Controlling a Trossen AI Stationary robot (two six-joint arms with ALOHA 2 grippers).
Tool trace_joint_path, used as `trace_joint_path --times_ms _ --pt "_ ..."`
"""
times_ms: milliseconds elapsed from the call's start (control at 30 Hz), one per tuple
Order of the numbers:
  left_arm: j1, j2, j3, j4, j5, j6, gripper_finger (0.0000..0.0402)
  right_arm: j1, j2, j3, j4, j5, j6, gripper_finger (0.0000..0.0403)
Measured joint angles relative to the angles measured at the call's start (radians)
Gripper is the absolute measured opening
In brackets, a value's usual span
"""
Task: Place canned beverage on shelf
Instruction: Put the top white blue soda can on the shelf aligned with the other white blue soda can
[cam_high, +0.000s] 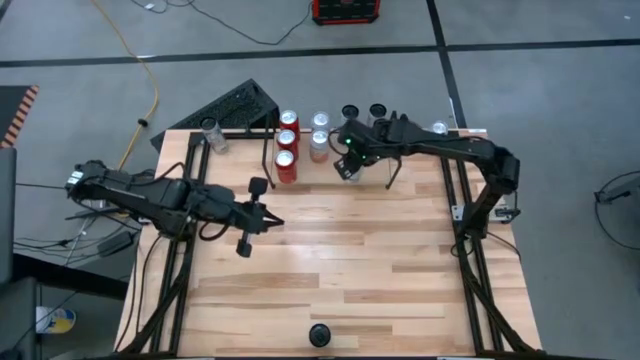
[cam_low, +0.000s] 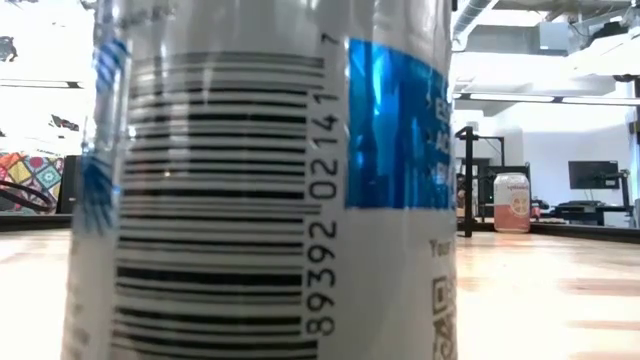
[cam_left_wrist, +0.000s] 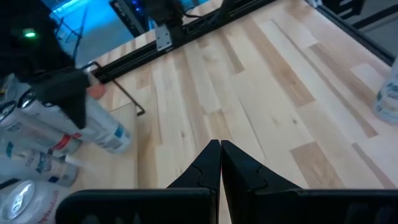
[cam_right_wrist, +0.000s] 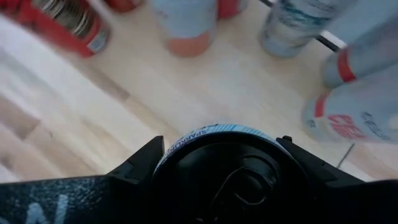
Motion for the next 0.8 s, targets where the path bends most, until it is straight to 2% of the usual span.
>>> trace_joint_path --times_ms 100,233,333,433,567,800 --pt "0.024 0.000 0.000 -0.001 0.023 0.000 0.0000 0.012 -0.004 0.000 0.001 -0.023 -0.047 0.0232" --pt "0.064 0.008 -0.001 0.020 0.115 -0.009 0.0000 0.071 -0.050 0.000 -0.030 -0.122 -0.106 0.0233" --pt "0.092 0.010 -0.075 0.164 0.221 -0.024 0.0000 0.165 -0.078 0.000 -0.052 -0.128 -0.144 0.0234" --pt "0.110 0.013 -0.205 0.409 0.301 -0.056 0.0000 0.257 -0.085 -0.014 -0.052 -0.162 -0.167 0.0234" --pt "0.126 0.015 -0.337 0.656 0.311 -0.105 0.0000 0.357 -0.083 -0.082 0.022 -0.142 -0.178 0.0234" --pt "0.129 0.014 -0.353 0.712 0.316 -0.114 0.0000 0.389 -0.080 -0.207 0.188 -0.141 -0.082 0.0235"
